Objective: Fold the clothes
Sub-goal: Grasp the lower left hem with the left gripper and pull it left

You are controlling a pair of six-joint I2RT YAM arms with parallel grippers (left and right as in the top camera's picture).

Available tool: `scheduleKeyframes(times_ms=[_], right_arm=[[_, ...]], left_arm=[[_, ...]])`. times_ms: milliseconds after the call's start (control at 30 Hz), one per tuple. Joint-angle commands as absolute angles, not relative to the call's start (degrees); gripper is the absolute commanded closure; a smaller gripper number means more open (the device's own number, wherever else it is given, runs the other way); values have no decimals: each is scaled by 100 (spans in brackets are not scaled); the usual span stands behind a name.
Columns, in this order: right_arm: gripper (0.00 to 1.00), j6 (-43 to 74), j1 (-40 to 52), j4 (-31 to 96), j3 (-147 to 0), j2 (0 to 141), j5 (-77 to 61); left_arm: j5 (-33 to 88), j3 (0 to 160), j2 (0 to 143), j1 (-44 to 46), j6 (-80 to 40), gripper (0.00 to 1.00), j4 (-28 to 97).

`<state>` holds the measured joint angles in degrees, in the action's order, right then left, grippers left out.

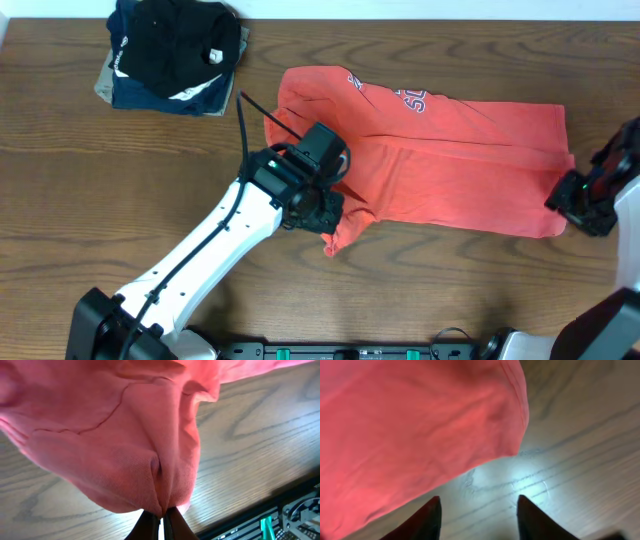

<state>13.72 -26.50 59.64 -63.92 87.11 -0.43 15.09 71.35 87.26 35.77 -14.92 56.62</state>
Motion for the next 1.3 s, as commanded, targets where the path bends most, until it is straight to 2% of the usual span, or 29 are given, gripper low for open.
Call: scheduleKeyframes(times_ms=[0, 67, 233, 800, 1267], right_arm=[[60, 1918, -2672, 5621, -5830, 8777, 255], [66, 2204, -2735, 5253, -5439, 8777, 318], [67, 2377, -2969, 4497, -4788, 8777, 322], [51, 2364, -3347, 3232, -4593, 8779, 582], [51, 2202, -3336, 3061, -4593, 9526, 187]], left_arm=[[1540, 7192, 8689, 3317, -1354, 94, 5686], [1542, 7192, 8678, 3159, -1356, 94, 5684], [1546, 7279, 8665, 2770, -1328, 94, 5677], [1538, 7408, 8667, 2040, -1076, 94, 5476], [1192, 7415, 8665, 1730, -963, 94, 5395]])
